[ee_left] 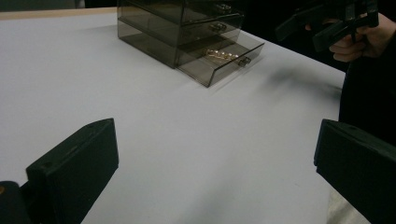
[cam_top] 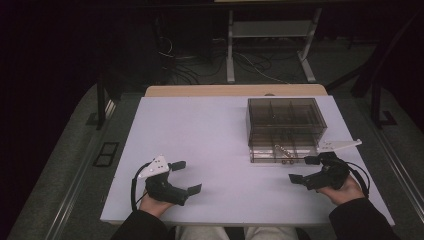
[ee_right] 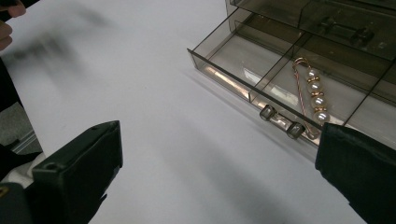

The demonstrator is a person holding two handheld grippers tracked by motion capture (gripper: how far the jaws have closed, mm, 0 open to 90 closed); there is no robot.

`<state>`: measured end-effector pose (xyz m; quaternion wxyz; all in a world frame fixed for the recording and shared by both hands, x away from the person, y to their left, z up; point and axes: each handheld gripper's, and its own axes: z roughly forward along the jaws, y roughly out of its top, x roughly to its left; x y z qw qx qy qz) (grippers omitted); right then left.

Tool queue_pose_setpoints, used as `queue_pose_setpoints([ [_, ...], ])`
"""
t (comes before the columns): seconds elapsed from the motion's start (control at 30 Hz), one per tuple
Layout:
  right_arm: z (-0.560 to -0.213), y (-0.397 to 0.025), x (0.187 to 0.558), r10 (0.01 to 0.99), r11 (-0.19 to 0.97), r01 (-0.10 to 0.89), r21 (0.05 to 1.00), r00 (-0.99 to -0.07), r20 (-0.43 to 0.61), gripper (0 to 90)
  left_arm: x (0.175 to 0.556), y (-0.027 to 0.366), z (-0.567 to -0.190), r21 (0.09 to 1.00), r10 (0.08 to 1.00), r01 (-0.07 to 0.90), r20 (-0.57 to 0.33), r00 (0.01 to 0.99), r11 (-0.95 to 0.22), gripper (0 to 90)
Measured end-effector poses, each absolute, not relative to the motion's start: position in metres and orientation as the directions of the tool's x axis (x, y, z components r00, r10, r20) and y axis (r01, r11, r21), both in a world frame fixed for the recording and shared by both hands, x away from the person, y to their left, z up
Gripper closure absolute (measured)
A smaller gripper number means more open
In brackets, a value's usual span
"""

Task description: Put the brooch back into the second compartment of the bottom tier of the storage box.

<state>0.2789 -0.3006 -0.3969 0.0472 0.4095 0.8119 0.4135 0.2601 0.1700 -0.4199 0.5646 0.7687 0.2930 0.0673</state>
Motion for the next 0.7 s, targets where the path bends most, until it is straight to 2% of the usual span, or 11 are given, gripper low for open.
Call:
queue_pose_setpoints([
  [0.7,-0.420,-0.300,0.256,0.686,0.288,0.585,0.758,-0.678,0.263,0.4,0.262,0.170,-0.422,0.901,0.531,0.385,-0.230,0.816,-0.202,0.0],
])
